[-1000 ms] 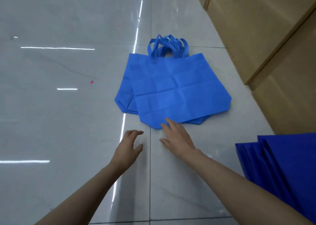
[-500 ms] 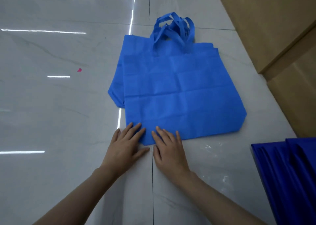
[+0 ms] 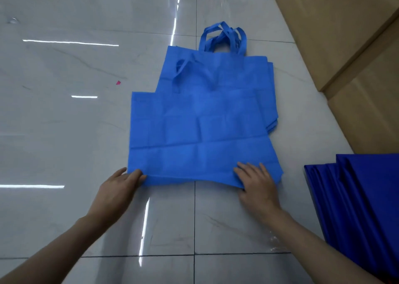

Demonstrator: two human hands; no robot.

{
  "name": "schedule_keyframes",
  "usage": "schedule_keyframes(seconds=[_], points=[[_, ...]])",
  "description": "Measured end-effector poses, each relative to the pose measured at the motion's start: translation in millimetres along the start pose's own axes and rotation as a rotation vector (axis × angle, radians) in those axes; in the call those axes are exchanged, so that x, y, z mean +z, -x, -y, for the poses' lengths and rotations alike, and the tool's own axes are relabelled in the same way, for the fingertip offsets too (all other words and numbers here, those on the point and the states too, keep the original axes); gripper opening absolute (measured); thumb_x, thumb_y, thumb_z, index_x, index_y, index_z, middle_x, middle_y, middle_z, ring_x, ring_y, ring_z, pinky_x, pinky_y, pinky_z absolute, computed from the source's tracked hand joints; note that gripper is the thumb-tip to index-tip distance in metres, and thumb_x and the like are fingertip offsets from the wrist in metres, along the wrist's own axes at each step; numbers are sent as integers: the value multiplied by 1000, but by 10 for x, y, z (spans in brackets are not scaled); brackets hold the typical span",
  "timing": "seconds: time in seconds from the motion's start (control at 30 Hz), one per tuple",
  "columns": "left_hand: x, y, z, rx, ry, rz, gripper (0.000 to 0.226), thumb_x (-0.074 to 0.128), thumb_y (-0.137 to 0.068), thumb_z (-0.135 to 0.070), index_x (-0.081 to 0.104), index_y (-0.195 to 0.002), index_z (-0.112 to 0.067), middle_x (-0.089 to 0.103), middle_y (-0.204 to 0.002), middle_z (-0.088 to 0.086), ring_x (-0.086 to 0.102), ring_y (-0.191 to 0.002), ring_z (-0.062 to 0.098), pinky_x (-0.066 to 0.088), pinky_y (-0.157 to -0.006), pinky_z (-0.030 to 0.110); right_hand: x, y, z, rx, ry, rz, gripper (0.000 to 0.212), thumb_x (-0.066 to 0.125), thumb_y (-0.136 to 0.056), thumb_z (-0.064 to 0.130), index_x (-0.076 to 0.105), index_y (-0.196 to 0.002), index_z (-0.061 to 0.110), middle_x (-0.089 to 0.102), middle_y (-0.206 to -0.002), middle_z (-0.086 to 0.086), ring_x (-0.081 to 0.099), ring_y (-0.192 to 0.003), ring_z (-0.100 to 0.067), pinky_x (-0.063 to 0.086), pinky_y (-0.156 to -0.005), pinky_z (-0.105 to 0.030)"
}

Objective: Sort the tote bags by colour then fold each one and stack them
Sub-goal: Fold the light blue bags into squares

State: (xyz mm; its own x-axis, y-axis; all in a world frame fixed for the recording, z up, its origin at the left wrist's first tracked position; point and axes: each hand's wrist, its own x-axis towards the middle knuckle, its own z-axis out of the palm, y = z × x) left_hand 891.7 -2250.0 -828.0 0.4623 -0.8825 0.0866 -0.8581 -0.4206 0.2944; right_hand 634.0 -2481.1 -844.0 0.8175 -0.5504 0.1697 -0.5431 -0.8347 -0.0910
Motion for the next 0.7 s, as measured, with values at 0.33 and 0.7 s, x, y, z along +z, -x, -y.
schedule_keyframes(seconds=[0.33,0.7], points=[[-368,376,363,-47,210,23,44,62,-82,-53,58,-114,-23,60,-120,-10,52,-119,18,39,-94,29,-442,240,-301,196,-660,37,40,54,-86,45,72,-96,11,72,-86,-1,65,-75,-14,43,-66,-16],[-503,-169,50,-541,791,-282,32,49,-96,-34,41,-85,-6,41,-73,3,39,-65,15,32,-58,29,-579,0,-387,408,-1089,186,28,63,-88,14,58,-107,34,64,-108,13,59,-102,-2,45,-84,-20]])
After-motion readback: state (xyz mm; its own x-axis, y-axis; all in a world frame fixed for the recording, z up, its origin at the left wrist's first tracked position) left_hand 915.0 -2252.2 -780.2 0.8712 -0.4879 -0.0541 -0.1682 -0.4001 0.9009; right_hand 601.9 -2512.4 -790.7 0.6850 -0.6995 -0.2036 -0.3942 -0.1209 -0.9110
